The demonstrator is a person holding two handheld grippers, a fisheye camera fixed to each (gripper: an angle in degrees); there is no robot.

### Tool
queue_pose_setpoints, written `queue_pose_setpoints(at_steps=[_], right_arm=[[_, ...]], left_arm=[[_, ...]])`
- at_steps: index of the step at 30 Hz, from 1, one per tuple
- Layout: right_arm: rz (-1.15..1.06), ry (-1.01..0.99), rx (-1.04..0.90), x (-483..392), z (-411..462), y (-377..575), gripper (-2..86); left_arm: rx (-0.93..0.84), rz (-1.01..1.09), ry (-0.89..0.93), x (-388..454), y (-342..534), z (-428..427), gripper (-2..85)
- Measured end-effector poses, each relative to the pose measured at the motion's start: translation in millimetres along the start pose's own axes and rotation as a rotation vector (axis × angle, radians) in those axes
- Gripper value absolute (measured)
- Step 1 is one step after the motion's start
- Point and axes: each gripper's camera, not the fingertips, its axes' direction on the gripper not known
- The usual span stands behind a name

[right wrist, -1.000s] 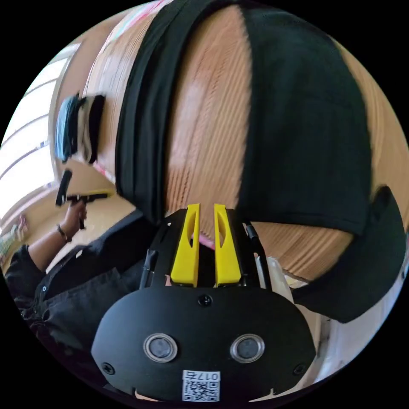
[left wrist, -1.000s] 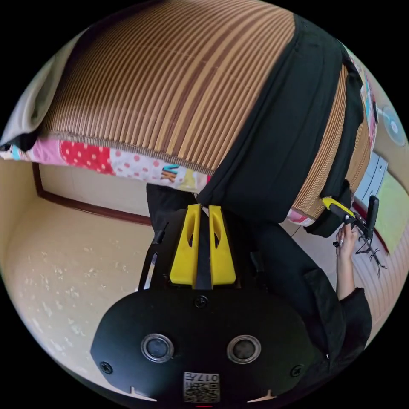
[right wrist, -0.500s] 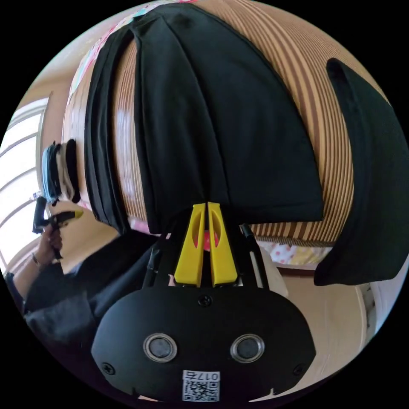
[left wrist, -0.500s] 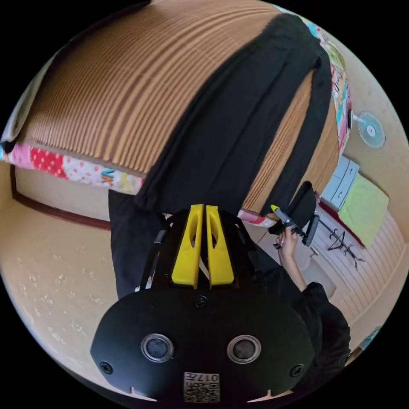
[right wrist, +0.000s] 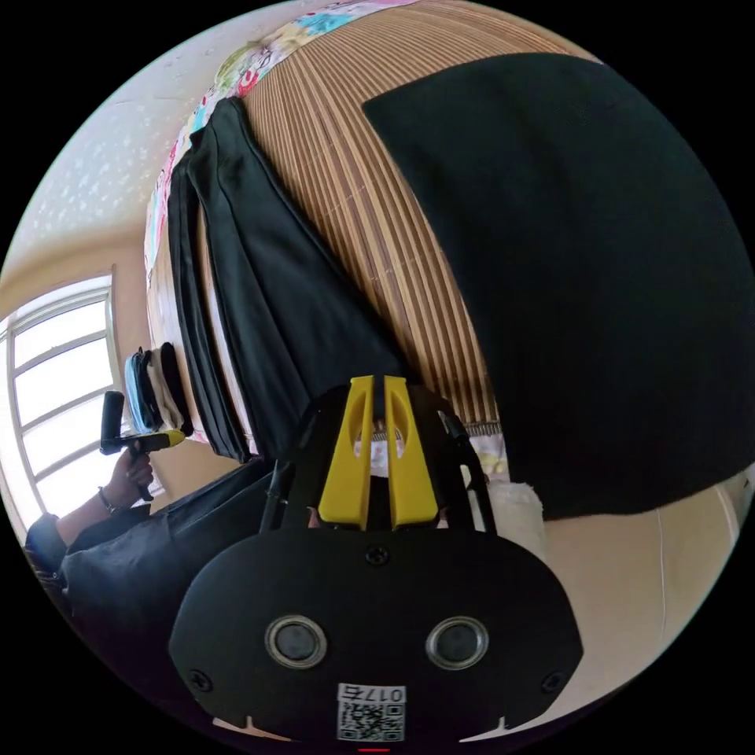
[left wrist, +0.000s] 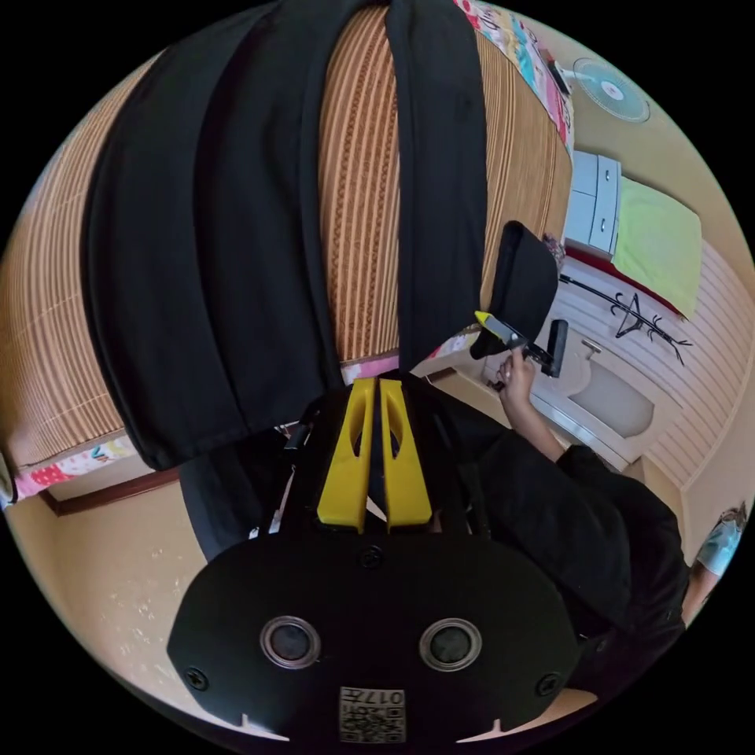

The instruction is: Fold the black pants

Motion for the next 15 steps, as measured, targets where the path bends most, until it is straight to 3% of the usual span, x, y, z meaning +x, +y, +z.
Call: queue_pose_setpoints(at_steps=[3, 7, 10, 12, 15], right_arm=[[-0.024, -0.033, -0.010, -5, -11, -2, 4.2], [-0.091, 0.037, 0.118, -27, -59, 15, 7.3], [-0.105, 0.101, 0.061, -18, -55, 16, 7.9], [-0.076, 0.124, -0.039, -4, -33, 17, 8.2], [-0.047, 0.159, 0.010, 10, -33, 39, 6.0]], left_arm=[[-0.035, -0.018, -0.001, -6, 7, 16, -0.9], [-0.059, 0.010, 0.001, -4, 15, 30, -0.8], [-0.068, 0.013, 0.013, -6, 21, 39, -0.7], [-0.033, -0.016, 0.070, -10, 27, 40, -0.4], [0.066, -0.073, 0.181, -16, 38, 37, 1.2]])
